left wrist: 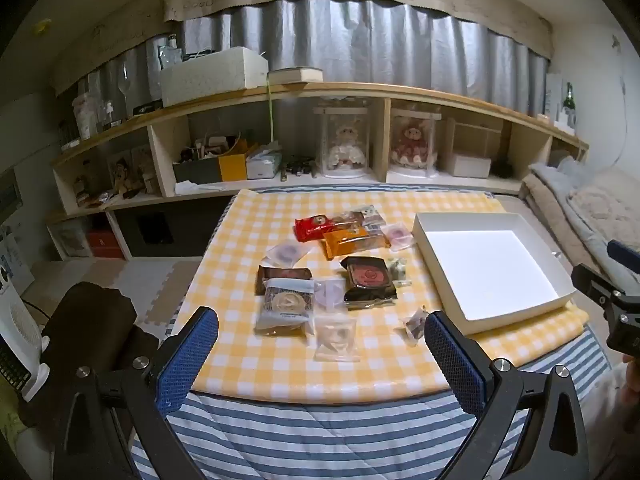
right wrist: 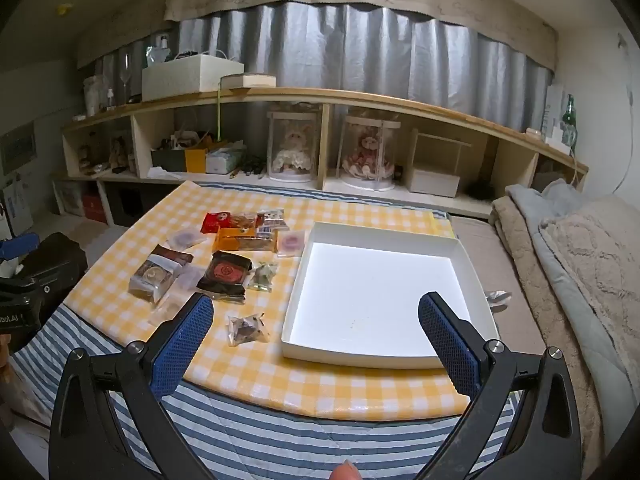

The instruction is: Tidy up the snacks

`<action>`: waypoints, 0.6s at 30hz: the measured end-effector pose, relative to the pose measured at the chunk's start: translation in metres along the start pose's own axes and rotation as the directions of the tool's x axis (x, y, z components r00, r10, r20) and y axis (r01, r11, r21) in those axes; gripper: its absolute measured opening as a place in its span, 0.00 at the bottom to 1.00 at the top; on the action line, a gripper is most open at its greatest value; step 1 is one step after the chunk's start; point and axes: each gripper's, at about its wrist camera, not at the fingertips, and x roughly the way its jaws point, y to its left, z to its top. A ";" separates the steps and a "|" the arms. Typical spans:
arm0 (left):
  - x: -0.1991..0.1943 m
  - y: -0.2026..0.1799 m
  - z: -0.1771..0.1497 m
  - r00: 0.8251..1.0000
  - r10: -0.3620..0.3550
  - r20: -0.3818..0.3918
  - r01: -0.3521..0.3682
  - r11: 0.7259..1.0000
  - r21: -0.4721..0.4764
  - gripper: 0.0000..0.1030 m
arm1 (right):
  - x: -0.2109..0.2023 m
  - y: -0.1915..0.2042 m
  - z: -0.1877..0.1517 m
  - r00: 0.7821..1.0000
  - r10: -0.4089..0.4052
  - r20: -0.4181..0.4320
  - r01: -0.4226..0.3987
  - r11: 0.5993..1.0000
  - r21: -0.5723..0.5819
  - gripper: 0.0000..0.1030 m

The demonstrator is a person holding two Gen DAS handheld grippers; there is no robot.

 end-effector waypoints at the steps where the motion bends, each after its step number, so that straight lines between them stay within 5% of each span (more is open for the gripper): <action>1: 0.000 0.000 0.000 1.000 -0.002 0.000 0.002 1.000 -0.003 1.00 | 0.000 0.000 0.000 1.000 0.001 0.001 -0.001 1.000 0.003 1.00; 18: 0.000 0.000 0.000 1.000 -0.002 0.000 0.002 1.000 0.002 1.00 | -0.002 0.001 0.001 1.000 -0.001 0.014 0.001 1.000 0.002 1.00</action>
